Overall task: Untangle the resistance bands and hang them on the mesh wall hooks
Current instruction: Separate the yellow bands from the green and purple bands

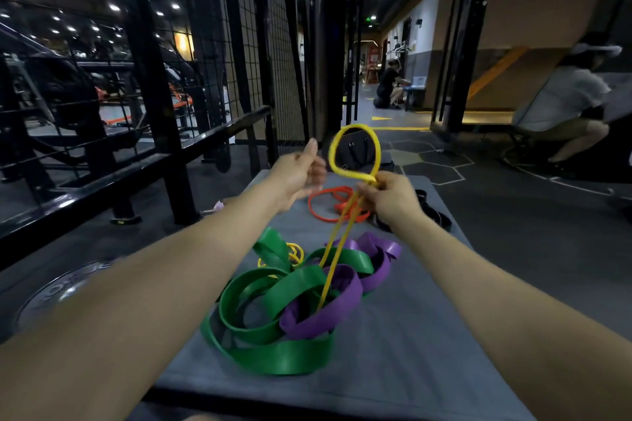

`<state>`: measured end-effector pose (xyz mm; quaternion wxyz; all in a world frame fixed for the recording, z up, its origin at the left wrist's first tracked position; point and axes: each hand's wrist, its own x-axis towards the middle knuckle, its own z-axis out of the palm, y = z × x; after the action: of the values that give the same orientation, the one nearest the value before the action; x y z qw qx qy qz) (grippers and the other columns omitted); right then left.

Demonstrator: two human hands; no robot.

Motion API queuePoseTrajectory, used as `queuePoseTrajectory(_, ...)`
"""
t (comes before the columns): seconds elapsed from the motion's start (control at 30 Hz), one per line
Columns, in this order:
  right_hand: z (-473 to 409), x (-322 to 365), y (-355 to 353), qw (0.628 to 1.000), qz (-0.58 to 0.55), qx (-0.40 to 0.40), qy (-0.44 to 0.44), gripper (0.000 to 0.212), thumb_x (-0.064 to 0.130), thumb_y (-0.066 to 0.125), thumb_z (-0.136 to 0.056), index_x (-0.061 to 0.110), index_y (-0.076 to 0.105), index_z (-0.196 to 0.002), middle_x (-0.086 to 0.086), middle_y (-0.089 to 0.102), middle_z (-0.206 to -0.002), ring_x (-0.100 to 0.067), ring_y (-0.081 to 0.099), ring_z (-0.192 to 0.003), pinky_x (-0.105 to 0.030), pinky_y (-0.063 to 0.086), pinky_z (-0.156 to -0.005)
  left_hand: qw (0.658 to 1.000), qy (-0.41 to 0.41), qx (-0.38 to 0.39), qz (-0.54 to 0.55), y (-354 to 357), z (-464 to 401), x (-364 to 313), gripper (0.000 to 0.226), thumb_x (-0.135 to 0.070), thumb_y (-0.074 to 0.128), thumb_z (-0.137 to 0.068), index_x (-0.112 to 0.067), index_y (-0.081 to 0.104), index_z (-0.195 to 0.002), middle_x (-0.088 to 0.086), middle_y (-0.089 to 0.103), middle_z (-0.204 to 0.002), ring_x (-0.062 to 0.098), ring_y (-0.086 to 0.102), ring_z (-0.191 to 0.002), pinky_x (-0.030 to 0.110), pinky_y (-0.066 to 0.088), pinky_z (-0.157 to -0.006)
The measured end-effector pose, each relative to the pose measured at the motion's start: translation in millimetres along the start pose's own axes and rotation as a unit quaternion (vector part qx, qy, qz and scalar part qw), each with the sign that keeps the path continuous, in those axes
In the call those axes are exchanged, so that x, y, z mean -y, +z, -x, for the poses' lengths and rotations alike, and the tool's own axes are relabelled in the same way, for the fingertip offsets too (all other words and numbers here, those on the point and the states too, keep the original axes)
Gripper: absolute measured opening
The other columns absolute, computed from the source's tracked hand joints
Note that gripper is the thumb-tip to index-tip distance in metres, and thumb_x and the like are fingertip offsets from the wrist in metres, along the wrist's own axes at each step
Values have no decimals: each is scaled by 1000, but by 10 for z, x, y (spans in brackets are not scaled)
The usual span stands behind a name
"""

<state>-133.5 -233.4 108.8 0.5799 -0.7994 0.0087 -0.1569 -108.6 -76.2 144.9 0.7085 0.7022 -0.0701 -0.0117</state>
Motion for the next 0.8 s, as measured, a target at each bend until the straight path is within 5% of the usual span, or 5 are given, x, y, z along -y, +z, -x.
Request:
queuePoseTrajectory(0.17,-175,-176,-238,993,-20,-103,53,23,12,65,-86,18,58,-65,-8,58,-62,-26,60,-69,-51,57,-77,938,1,35,-345,-218,35,808,13,-15,63,-87,-5,58,-95,6,55,-87,16,51,-79,22,40,-63)
queuePoseTrajectory(0.23,-203,-229,-282,990,2,-127,58,20,11,63,-85,19,59,-67,-9,61,-64,-29,64,-69,-47,58,-73,910,-28,77,-408,-261,65,1107,39,-6,71,-78,3,55,-112,10,57,-98,19,51,-88,22,43,-68)
queuePoseTrajectory(0.37,-271,-268,-343,983,19,-169,64,10,11,58,-89,13,62,-80,-9,61,-70,-27,61,-71,-43,57,-70,832,-12,145,-535,-288,108,1494,55,-21,76,-75,-6,52,-122,10,55,-125,25,54,-113,29,44,-96)
queuePoseTrajectory(0.53,-329,-349,-387,972,24,-221,80,9,6,55,-90,6,64,-92,-5,58,-69,-22,58,-68,-32,51,-57,792,-36,203,-574,-366,118,1617,44,-38,56,-89,-7,54,-121,12,58,-120,28,55,-110,28,41,-84)
queuePoseTrajectory(0.8,-122,-794,84,955,294,-21,27,29,3,54,-82,11,41,-58,-22,58,-79,-37,61,-84,-29,34,-62,749,17,242,-617,-430,225,1553,36,-48,59,-84,-17,60,-102,5,60,-95,23,56,-90,27,37,-70)
